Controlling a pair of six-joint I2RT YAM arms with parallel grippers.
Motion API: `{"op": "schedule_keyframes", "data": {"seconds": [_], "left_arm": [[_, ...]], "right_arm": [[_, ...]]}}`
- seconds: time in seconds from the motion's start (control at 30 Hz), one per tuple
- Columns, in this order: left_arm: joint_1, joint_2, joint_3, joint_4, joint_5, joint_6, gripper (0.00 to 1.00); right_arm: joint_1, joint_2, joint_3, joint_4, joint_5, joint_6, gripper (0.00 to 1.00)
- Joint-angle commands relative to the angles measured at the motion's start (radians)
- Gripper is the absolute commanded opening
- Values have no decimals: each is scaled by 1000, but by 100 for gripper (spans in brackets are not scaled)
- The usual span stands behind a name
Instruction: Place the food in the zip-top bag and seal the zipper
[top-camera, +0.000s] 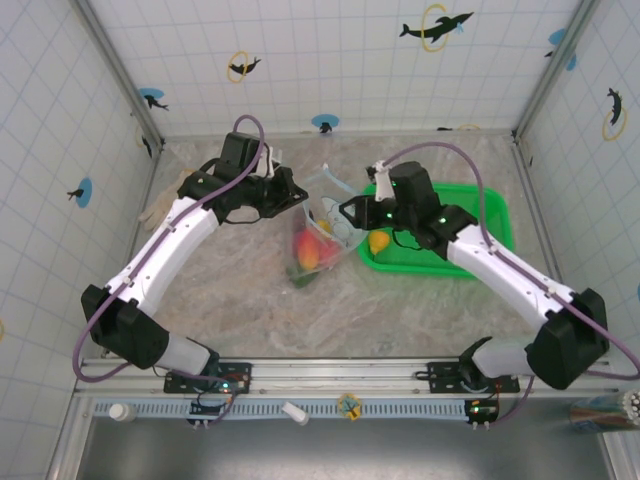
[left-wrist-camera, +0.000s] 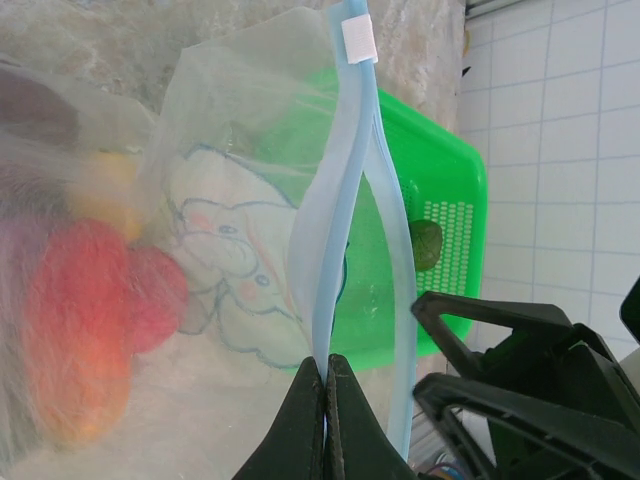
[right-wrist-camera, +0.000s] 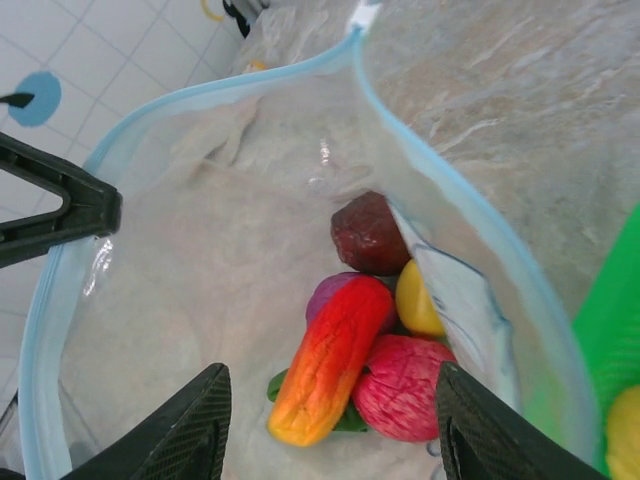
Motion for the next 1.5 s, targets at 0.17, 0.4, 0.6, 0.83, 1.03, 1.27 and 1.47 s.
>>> {"op": "schedule_keyframes", "data": {"seconds": [0.17,0.4,0.6,0.83,1.03,1.27,1.47], "left_arm": [[6,-12,-53,49,25,-12,0],[5,-14,-90,72,46,-23,0],[3,-15,-108,68,59,-25,0],[-2,-32,-144,49,63,-18,0],[-3,-34,-156,43,69,-15,0],[-4,-35,-179,44,63,-11,0],[-9,-27,-182,44,55,-9,0]], "right_arm": [[-238,-202,-184,-35,77,-6,56],[-418,-175,-247,-137,440,-61,62],[-520,-8,-174,-190,579,-91,67],[-607,224,-54,-279,596,-102,74],[-621,303,-50,-216,564,-145,81],[-651,413,-28,-185,479,-138,81],[-658,474,-1,-142,375,-132,72]]}}
